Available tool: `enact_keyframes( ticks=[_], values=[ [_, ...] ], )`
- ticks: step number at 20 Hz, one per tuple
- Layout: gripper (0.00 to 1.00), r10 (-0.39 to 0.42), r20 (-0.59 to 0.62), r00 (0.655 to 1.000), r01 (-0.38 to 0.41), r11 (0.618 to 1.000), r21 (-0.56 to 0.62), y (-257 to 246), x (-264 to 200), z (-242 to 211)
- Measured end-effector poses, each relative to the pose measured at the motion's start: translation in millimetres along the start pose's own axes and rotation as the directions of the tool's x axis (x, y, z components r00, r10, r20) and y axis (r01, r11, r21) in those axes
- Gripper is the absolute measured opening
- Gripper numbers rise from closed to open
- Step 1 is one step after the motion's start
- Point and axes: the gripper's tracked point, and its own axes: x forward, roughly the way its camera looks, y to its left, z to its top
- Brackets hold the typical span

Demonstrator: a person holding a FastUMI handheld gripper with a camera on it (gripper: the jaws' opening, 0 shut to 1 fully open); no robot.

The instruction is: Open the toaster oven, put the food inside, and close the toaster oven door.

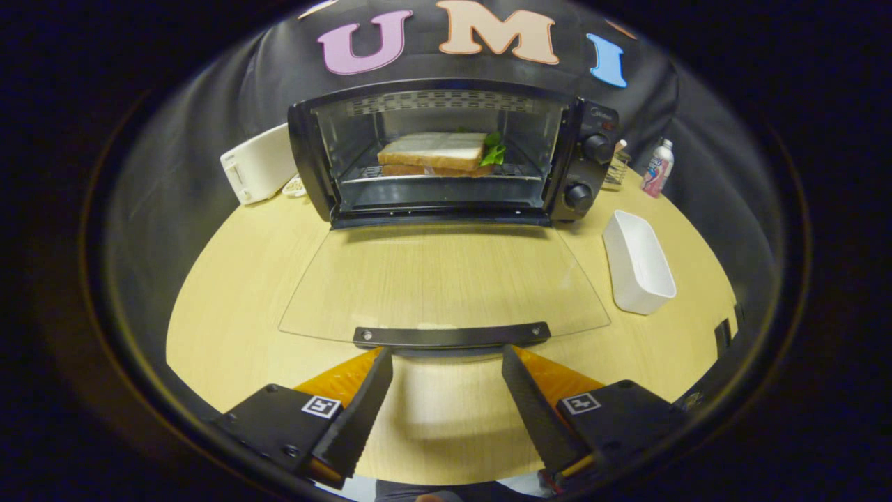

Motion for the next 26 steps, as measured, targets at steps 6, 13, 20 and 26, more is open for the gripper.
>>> enact_keyframes(
  ticks=[6,13,20,26],
  values=[
    [0.99,-0.024,-0.036,0.999,0.023,0.999,-0.034,-2,-2,-10],
    [0.99,-0.012,-0.075,0.997,0.009,0.999,-0.041,1,15,-21],
    [0.99,-0.005,-0.009,1.0,0.005,1.0,-0.013,-1,2,-4],
    [0.99,-0.007,0.071,0.997,0.008,1.0,-0.016,-1,-18,26]
  ],
)
